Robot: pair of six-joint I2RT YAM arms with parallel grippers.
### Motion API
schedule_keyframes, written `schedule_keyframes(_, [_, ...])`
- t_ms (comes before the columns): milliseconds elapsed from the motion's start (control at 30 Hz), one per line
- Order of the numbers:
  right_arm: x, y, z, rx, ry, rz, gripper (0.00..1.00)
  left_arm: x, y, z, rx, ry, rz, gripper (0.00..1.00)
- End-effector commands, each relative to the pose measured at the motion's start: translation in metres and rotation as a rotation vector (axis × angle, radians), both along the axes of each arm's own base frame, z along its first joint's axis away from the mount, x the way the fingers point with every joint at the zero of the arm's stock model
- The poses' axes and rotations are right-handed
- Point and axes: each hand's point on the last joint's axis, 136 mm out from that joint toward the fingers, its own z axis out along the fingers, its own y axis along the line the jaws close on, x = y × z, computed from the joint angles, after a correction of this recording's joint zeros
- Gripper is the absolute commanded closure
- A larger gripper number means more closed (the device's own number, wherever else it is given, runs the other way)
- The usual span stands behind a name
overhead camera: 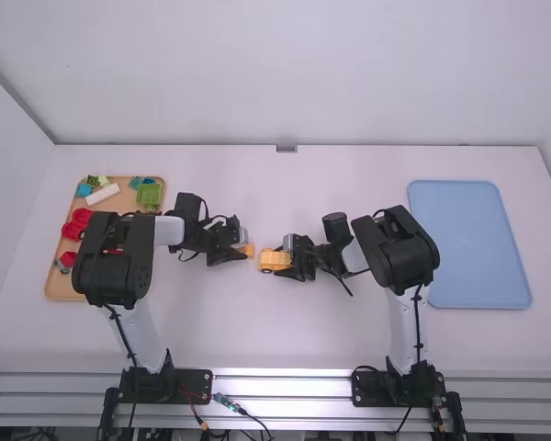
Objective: Assemble lego blocks to make yellow taxi
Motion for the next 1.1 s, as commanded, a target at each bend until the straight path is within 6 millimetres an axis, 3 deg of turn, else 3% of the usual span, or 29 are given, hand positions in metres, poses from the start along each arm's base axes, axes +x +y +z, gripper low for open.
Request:
schedule_keyframes(0, [0.000, -0.007, -0.013, -0.041, 0.006, -0.027, 0.40, 0.006, -0.002, 0.010, -0.037, 0.020, 0.002, 0.95])
schedule_keyframes(67, [0.000, -0.007, -0.013, -0.041, 0.006, -0.027, 0.39, 0.008, -0.002, 0.017, -0.037, 0.046, 0.002, 0.97])
schedule_keyframes(167, [0.001, -0.007, -0.013, -0.043, 0.005, -0.030, 0.39, 0.007, -0.006, 0.028, -0.053, 0.065, -0.007, 0.90])
schedule_keyframes(267, [0.001, -0.007, -0.013, -0.042, 0.002, -0.030, 0.39, 0.008, -0.019, 0.046, -0.090, 0.044, -0.040, 0.98])
schedule_keyframes(467, [0.005, -0.013, -0.012, -0.039, 0.005, -0.045, 0.39, -0.002, -0.038, 0.060, -0.086, -0.027, -0.084, 0.97])
schedule_keyframes(767, [0.005, -0.015, -0.010, -0.023, 0.000, -0.036, 0.39, -0.014, -0.069, 0.064, -0.070, -0.057, -0.045, 0.98])
schedule_keyframes(1067, [0.002, -0.013, -0.010, -0.021, -0.035, -0.008, 0.37, -0.020, -0.072, 0.062, -0.080, -0.024, -0.046, 0.98])
